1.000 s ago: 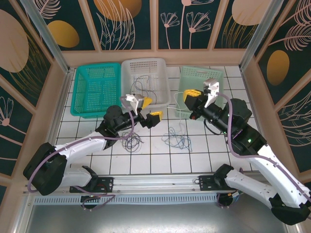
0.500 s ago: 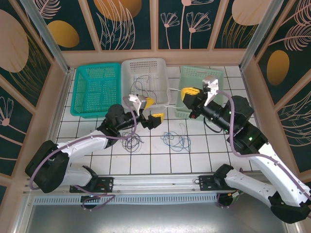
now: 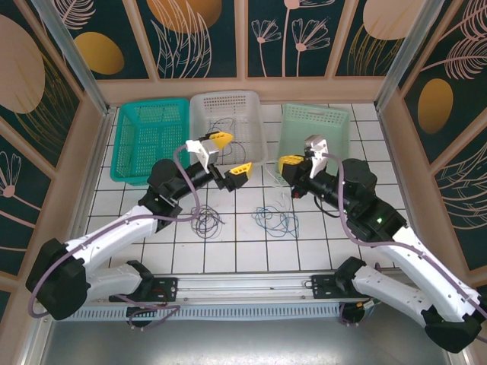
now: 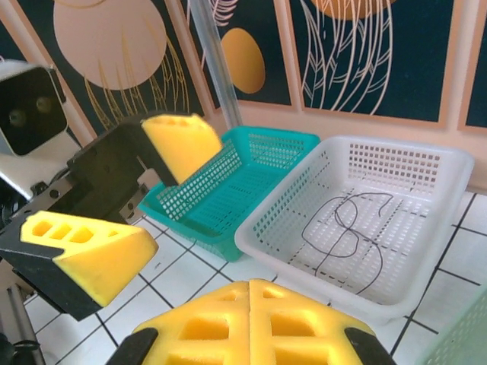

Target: Untangle the cables

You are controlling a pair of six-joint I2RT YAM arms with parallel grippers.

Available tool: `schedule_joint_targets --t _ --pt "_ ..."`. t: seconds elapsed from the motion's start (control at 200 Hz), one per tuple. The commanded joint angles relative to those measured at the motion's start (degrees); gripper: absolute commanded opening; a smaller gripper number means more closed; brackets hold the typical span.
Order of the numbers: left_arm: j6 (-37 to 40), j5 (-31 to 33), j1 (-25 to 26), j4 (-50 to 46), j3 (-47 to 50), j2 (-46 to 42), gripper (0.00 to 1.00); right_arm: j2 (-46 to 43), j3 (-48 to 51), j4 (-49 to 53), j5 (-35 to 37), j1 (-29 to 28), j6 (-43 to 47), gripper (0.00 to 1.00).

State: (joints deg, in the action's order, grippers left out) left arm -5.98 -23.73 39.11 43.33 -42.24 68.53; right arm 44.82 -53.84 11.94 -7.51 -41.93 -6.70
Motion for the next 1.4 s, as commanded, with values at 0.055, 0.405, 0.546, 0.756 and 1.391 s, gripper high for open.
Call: schedule_joint_targets --t 0.055,0.405,0.546,0.756,1.391 --pt "7.53 -10.66 0.07 -9.3 -8.61 5.58 0.98 0.1 0.14 -0.82 -4.35 0.36 0.27 0.0" --pt "12.51 -22.83 0.04 -16.01 -13.13 10.05 0.93 -1.31 0.54 0.41 -7.97 0.71 1.54 0.0" --pt "12.44 -28.82 0.08 -19.47 -17.35 12.54 0.82 -1.25 0.67 0.12 -8.66 0.97 1.67 0.0" --pt "12.57 -31.41 0.06 -22.57 -19.96 14.82 0.52 -1.22 0.58 0.11 -9.59 1.41 1.78 0.0" --pt "10.31 -22.91 -0.39 -24.62 -20.68 14.15 0.0 1.15 0.84 2.13 -2.9 3.24 1.95 0.64"
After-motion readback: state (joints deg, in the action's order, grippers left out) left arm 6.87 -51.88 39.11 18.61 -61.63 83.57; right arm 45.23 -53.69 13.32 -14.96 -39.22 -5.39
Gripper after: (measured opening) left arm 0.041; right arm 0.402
